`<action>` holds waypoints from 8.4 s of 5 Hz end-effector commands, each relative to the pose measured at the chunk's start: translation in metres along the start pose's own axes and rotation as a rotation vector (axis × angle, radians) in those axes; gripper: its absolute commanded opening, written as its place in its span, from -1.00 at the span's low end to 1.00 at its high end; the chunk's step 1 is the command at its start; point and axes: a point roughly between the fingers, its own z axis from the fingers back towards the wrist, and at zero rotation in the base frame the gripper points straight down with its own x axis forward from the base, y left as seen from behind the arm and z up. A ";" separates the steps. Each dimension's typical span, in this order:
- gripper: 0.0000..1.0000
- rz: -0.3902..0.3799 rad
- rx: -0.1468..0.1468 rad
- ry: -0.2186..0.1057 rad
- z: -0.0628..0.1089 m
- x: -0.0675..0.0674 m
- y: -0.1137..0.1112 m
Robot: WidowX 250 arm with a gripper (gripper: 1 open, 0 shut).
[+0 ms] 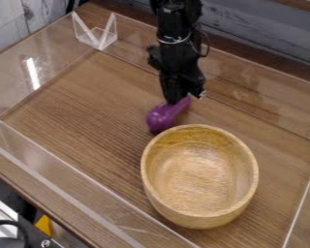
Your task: Put the purple eggplant in the brown bowl
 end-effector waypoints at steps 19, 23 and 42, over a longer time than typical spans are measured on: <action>-1.00 -0.119 -0.044 -0.008 0.028 -0.080 -0.130; -1.00 -0.103 -0.042 0.021 0.016 -0.083 -0.131; -1.00 0.062 -0.046 0.079 0.014 -0.068 -0.110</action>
